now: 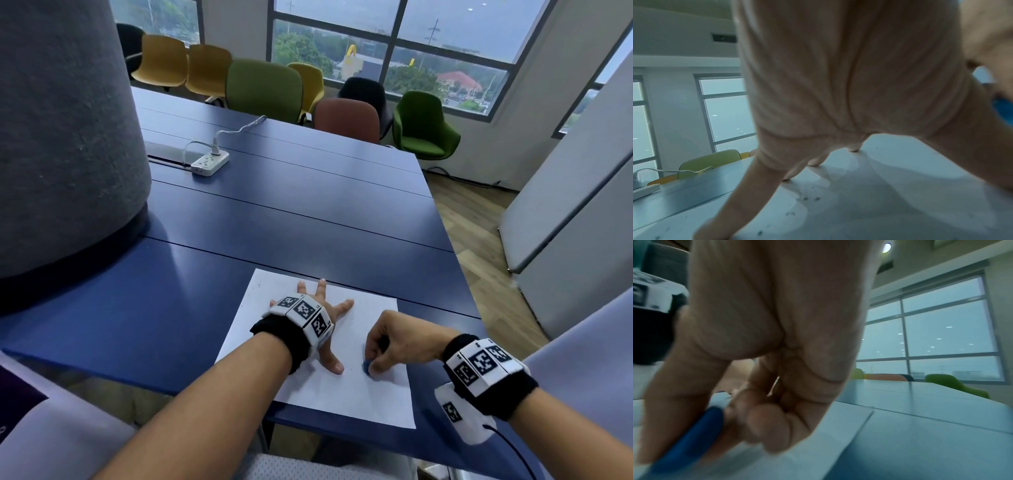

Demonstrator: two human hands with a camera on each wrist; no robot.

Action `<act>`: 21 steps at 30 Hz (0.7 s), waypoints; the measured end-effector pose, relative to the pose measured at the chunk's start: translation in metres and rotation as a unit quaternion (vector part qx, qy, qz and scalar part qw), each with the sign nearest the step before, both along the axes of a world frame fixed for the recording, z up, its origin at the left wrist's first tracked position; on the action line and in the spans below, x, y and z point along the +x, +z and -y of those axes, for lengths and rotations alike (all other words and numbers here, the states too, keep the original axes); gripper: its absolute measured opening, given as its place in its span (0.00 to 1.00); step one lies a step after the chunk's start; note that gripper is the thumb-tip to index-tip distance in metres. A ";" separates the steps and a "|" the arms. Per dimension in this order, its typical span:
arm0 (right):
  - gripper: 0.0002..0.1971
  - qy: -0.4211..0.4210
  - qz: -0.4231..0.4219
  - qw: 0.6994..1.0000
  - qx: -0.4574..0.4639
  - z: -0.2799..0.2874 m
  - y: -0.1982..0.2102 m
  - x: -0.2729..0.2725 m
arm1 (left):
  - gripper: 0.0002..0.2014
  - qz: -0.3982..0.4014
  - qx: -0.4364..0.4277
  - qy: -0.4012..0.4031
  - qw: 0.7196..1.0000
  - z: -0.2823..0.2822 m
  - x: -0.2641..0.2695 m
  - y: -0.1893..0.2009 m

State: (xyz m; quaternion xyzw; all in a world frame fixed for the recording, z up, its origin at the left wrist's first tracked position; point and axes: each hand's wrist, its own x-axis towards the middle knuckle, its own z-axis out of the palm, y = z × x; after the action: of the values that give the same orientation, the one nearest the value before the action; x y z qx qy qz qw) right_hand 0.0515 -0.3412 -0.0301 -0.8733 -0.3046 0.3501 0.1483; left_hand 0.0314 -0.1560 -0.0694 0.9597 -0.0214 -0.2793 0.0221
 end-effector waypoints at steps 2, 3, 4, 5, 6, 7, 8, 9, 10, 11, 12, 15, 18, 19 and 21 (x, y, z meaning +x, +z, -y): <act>0.05 0.038 -0.031 0.999 -0.022 -0.005 0.002 -0.009 | 0.69 0.000 0.001 0.000 1.000 0.000 -0.001 0.001; 0.05 0.039 -0.019 0.999 -0.019 -0.008 0.002 -0.010 | 0.69 0.001 0.002 -0.002 1.000 -0.001 -0.001 0.002; 0.05 0.030 0.006 1.000 -0.005 -0.011 0.001 -0.007 | 0.69 0.003 0.001 -0.003 1.000 0.000 -0.001 0.002; 0.06 0.014 0.033 0.999 0.016 -0.013 0.000 -0.004 | 0.69 0.006 0.000 -0.005 1.000 0.000 -0.002 0.003; 0.06 -0.004 0.046 0.998 0.033 -0.014 -0.001 -0.002 | 0.69 0.007 -0.001 -0.006 1.000 0.000 -0.002 0.003; 0.06 -0.012 0.045 0.998 0.042 -0.015 -0.002 -0.002 | 0.69 0.007 -0.002 -0.005 1.000 0.000 -0.002 0.003; 0.06 -0.004 0.032 0.999 0.041 -0.015 -0.001 -0.003 | 0.69 0.006 -0.004 -0.003 1.000 -0.001 -0.003 0.003; 0.06 0.014 0.006 1.000 0.025 -0.015 0.000 -0.006 | 0.69 0.005 -0.005 -0.002 1.000 -0.001 -0.002 0.002; 0.06 0.032 -0.020 0.999 0.001 -0.016 0.003 -0.009 | 0.69 0.004 -0.004 -0.002 1.000 -0.001 -0.002 0.002; 0.06 0.039 -0.029 0.999 -0.015 -0.016 0.005 -0.009 | 0.69 0.003 -0.002 -0.002 1.000 -0.002 -0.002 0.002; 0.06 0.031 -0.018 0.999 -0.017 -0.016 0.005 -0.006 | 0.69 0.003 -0.001 -0.002 1.000 -0.002 -0.002 0.002; 0.07 -0.029 0.051 0.998 0.031 -0.014 0.002 0.003 | 0.69 0.011 -0.001 -0.006 1.000 -0.001 -0.002 0.001; 0.05 0.018 -0.003 1.000 -0.004 -0.013 0.003 -0.008 | 0.69 0.006 -0.002 -0.003 1.000 -0.001 -0.002 0.001; 0.05 0.041 -0.032 0.998 -0.025 -0.013 0.005 -0.012 | 0.69 0.004 -0.001 -0.002 1.000 -0.001 -0.002 0.001; 0.06 0.030 -0.022 0.999 -0.018 -0.012 0.004 -0.009 | 0.69 0.003 0.002 -0.004 1.000 -0.001 -0.003 0.003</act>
State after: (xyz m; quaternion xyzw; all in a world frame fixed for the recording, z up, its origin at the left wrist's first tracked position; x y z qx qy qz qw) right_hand 0.0430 -0.3296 -0.0258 -0.8585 -0.3206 0.3790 0.1284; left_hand 0.0289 -0.1555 -0.0668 0.9605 -0.0244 -0.2766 0.0192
